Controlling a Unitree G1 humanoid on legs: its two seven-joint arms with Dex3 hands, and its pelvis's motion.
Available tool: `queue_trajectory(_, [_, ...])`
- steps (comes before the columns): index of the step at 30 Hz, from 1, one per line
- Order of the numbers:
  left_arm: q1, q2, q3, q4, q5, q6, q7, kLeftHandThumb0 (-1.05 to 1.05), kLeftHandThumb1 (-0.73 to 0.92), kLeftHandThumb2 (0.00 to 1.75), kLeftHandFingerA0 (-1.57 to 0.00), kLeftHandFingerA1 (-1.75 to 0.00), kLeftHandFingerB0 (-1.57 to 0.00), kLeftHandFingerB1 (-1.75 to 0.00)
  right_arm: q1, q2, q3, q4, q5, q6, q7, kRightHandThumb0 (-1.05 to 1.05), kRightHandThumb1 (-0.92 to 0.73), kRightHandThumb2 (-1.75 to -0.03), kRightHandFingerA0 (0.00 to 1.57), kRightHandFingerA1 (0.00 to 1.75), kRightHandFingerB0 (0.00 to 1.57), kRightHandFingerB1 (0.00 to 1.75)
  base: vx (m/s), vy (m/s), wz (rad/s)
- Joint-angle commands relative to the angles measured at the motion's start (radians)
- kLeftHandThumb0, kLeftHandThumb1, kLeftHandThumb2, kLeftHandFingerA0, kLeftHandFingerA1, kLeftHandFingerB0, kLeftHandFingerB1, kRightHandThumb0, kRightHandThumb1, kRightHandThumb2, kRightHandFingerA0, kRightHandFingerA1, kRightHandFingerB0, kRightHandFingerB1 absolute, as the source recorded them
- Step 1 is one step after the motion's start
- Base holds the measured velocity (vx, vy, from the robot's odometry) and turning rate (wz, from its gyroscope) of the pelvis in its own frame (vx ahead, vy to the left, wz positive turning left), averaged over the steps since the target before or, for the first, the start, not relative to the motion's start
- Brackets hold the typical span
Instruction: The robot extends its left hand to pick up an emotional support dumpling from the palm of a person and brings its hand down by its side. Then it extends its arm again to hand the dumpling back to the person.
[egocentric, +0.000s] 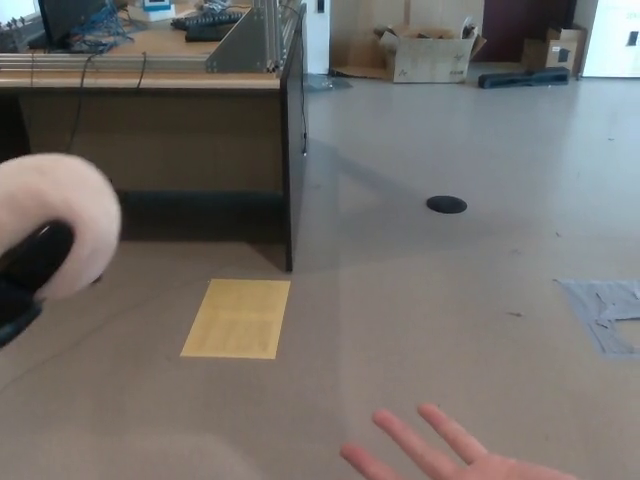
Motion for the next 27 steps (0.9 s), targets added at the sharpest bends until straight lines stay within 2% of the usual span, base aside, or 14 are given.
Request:
queue_trajectory(1, [-0.168, 0.033, -0.151, 0.028, 0.115, -0.065, 0.072, -0.06, 0.66, 0.56, -0.71, -1.75, -0.52, -1.74, -0.011, -0.015, 0.0, -0.001, -0.001, 0.004, -0.006, -0.74, -0.76, -0.64, 0.46, 0.37, 0.39, 0.33, 0.0, 0.0, 0.0])
queue_trajectory(2, [-0.173, 0.035, -0.159, 0.028, 0.117, -0.064, 0.077, -0.06, 0.66, 0.56, -0.71, -1.75, -0.52, -1.74, -0.012, -0.015, 0.0, -0.001, 0.0, 0.004, -0.006, -0.74, -0.76, -0.64, 0.46, 0.37, 0.39, 0.33, 0.0, 0.0, 0.0])
queue_trajectory(3, [-0.2, 0.037, -0.207, 0.018, 0.143, -0.07, 0.085, -0.04, 0.68, 0.54, -0.74, -1.75, -0.54, -1.75, -0.014, -0.015, 0.001, -0.002, -0.001, 0.004, -0.007, -0.78, -0.69, -0.69, 0.44, 0.39, 0.36, 0.35, 0.0, 0.0, 0.0])
queue_trajectory(6, [-0.265, 0.053, -0.371, 0.006, 0.26, -0.134, 0.048, -0.07, 0.71, 0.54, -0.71, -1.75, -0.5, -1.75, -0.018, -0.017, 0.004, -0.007, -0.006, 0.006, -0.011, -0.78, -0.69, -0.7, 0.43, 0.39, 0.35, 0.35, 0.0, 0.0, 0.0])
queue_trajectory(7, [-0.286, 0.055, -0.438, 0.019, 0.308, -0.182, 0.024, -0.08, 0.64, 0.56, -0.73, -1.75, -0.52, -1.74, -0.019, -0.017, 0.005, -0.009, -0.006, 0.007, -0.012, -0.74, -0.77, -0.64, 0.46, 0.36, 0.39, 0.33, 0.0, 0.0, 0.0])
queue_trajectory(11, [-0.3, 0.052, -0.484, 0.041, 0.327, -0.225, 0.018, -0.08, 0.64, 0.56, -0.73, -1.75, -0.52, -1.74, -0.021, -0.016, 0.004, -0.01, -0.005, 0.009, -0.012, -0.74, -0.77, -0.64, 0.46, 0.36, 0.39, 0.33, 0.0, 0.0, 0.0])
queue_trajectory(12, [-0.322, 0.039, -0.556, 0.041, 0.375, -0.269, 0.009, -0.16, 0.61, 0.53, -0.73, -1.75, -0.59, -1.69, -0.029, -0.016, 0.005, -0.006, -0.006, 0.006, -0.014, -0.74, -0.77, -0.64, 0.47, 0.37, 0.4, 0.33, 0.0, 0.0, 0.0])
queue_trajectory(14, [-0.342, 0.039, -0.657, 0.03, 0.471, -0.352, 0.01, -0.24, 0.59, 0.56, -0.76, -1.75, -0.58, -1.74, -0.035, -0.017, 0.005, -0.007, -0.006, 0.01, -0.012, -0.75, -0.77, -0.64, 0.47, 0.36, 0.39, 0.33, 0.0, 0.0, 0.0])
queue_trajectory(17, [-0.355, 0.047, -0.727, 0.028, 0.539, -0.426, 0.012, -0.26, 0.62, 0.54, -0.75, -1.75, -0.56, -1.74, -0.037, -0.018, 0.005, -0.007, -0.007, 0.01, -0.012, -0.75, -0.77, -0.64, 0.46, 0.36, 0.39, 0.33, 0.0, 0.0, 0.0])
queue_trajectory(20, [-0.357, 0.05, -0.737, 0.033, 0.543, -0.439, 0.016, -0.26, 0.62, 0.54, -0.75, -1.75, -0.56, -1.74, -0.038, -0.018, 0.006, -0.006, -0.007, 0.009, -0.012, -0.75, -0.77, -0.64, 0.46, 0.36, 0.39, 0.33, 0.0, 0.0, 0.0])
queue_trajectory(22, [-0.398, 0.016, -0.867, -0.03, 0.586, -0.377, -0.006, -0.26, 0.6, 0.55, -0.79, -1.73, -0.65, -1.64, -0.045, -0.021, 0.009, -0.003, -0.012, 0.012, -0.013, -0.77, -0.77, -0.64, 0.46, 0.36, 0.39, 0.33, 0.0, 0.0, 0.0])
queue_trajectory(25, [-0.404, 0.008, -0.913, -0.055, 0.599, -0.363, -0.011, -0.26, 0.6, 0.55, -0.79, -1.73, -0.65, -1.64, -0.046, -0.022, 0.01, -0.003, -0.013, 0.011, -0.012, -0.77, -0.77, -0.64, 0.46, 0.36, 0.39, 0.33, 0.0, 0.0, 0.0])
queue_trajectory(26, [-0.388, 0.007, -0.941, -0.071, 0.608, -0.383, -0.025, -0.2, 0.59, 0.56, -0.73, -1.75, -0.56, -1.7, -0.047, -0.023, 0.012, -0.004, -0.015, 0.012, -0.012, -0.77, -0.78, -0.64, 0.46, 0.36, 0.39, 0.33, 0.0, 0.0, 0.0])
queue_trajectory(27, [-0.376, 0.006, -0.963, -0.083, 0.614, -0.399, -0.035, -0.2, 0.59, 0.56, -0.73, -1.75, -0.56, -1.7, -0.047, -0.023, 0.014, -0.004, -0.016, 0.012, -0.011, -0.77, -0.78, -0.64, 0.46, 0.36, 0.39, 0.33, 0.0, 0.0, 0.0])
